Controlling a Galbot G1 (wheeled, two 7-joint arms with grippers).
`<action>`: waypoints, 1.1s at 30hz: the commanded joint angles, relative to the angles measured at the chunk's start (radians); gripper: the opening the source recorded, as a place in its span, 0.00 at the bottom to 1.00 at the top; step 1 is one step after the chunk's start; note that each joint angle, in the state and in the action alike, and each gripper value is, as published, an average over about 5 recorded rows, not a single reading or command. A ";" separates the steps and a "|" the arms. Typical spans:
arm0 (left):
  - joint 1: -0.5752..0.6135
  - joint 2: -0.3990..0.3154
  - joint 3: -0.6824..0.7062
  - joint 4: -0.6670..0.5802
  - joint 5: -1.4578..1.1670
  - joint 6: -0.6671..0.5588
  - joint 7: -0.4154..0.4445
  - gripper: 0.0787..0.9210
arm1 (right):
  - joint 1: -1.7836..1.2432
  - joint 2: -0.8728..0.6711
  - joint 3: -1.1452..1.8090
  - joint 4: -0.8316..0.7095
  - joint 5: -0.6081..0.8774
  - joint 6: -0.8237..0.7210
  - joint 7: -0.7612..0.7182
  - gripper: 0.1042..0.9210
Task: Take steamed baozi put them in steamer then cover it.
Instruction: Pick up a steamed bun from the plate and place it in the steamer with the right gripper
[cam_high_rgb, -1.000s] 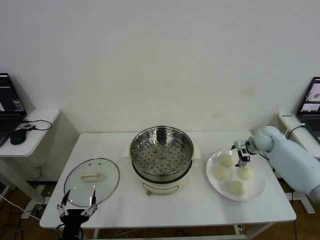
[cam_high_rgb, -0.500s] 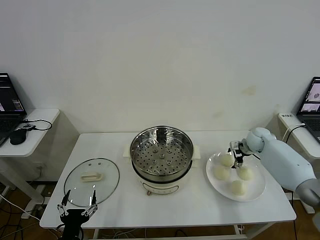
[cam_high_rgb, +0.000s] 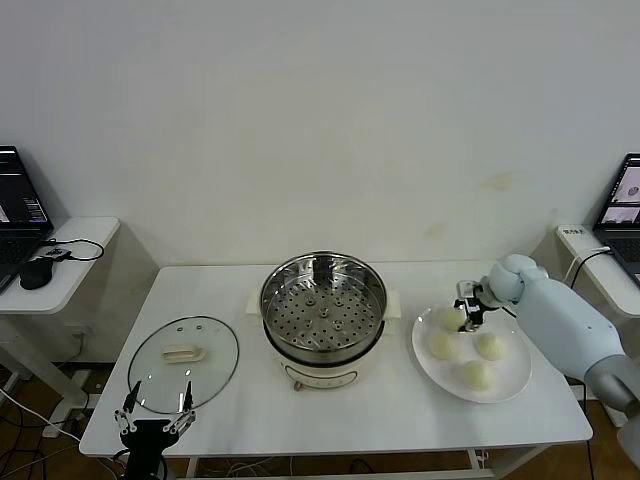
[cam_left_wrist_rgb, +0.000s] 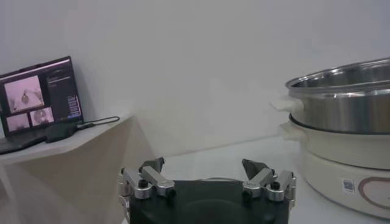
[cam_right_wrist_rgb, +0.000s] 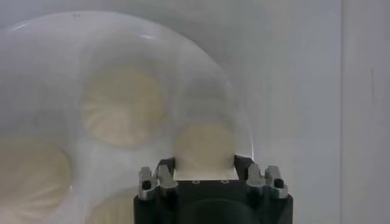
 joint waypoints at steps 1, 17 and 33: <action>0.001 -0.001 0.001 -0.002 -0.001 -0.001 0.000 0.88 | 0.001 0.005 -0.005 0.000 0.008 0.001 -0.001 0.56; -0.003 0.010 0.010 -0.014 -0.007 -0.002 0.001 0.88 | 0.314 -0.272 -0.277 0.416 0.329 -0.048 -0.031 0.53; -0.029 0.020 0.025 -0.010 -0.010 -0.006 0.004 0.88 | 0.793 0.005 -0.692 0.465 0.668 0.034 0.048 0.54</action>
